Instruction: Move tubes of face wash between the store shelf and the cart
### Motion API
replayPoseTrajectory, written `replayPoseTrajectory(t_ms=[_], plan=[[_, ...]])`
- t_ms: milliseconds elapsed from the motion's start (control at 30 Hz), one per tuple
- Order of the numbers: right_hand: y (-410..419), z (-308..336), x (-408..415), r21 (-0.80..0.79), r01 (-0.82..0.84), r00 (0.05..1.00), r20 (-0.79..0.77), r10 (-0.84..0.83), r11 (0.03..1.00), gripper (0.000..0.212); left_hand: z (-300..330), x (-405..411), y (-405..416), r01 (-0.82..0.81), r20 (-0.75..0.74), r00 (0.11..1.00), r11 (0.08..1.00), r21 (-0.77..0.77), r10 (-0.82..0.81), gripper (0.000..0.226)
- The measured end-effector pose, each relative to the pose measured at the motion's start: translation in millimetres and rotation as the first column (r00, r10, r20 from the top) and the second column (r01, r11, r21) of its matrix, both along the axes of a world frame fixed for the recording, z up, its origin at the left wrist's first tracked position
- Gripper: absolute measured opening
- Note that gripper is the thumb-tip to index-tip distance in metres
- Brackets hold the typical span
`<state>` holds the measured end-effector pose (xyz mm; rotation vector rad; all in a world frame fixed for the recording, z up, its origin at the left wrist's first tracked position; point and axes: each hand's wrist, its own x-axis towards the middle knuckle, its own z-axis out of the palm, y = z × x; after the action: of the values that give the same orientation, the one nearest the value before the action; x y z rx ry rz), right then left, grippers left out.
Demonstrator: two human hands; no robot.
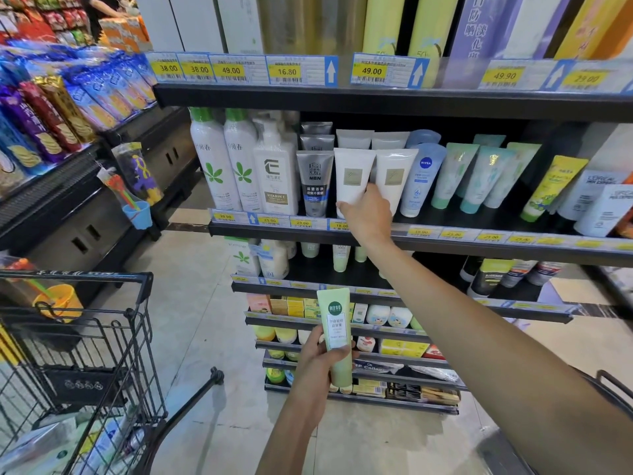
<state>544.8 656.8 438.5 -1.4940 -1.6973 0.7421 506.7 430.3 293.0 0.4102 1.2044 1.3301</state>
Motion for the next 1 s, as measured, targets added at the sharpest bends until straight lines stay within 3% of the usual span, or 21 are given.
replayPoseTrajectory(t_ms=[300, 467, 633, 867, 1000], plan=[[-12, -5, 19, 0.081, -0.03, 0.999, 0.034, 0.028, 0.996, 0.033, -5, 2, -1, -0.019, -0.012, 1.0, 0.999, -0.027, 0.019, 0.055], [-36, -14, 43, 0.206, -0.119, 0.992, 0.058, 0.11, 0.971, 0.045, -4, 5, 1, -0.017, -0.019, 1.0, 1.0, -0.022, 0.017, 0.052], [-47, -48, 82, 0.344, -0.211, 0.964, 0.226, 0.137, 0.915, 0.025, -4, 11, 3, -0.016, -0.032, 0.999, 0.999, -0.038, 0.015, 0.051], [-39, -124, 133, 0.078, -0.25, 0.895, 0.398, 0.199, 0.965, 0.028, -11, 19, 25, -0.022, -0.211, 0.978, 0.996, -0.087, 0.003, 0.055], [-22, -159, 148, 0.018, -0.261, 0.847, 0.484, 0.22, 0.965, 0.031, -24, 23, 51, -0.049, -0.242, 0.97, 0.992, -0.118, 0.02, 0.057]])
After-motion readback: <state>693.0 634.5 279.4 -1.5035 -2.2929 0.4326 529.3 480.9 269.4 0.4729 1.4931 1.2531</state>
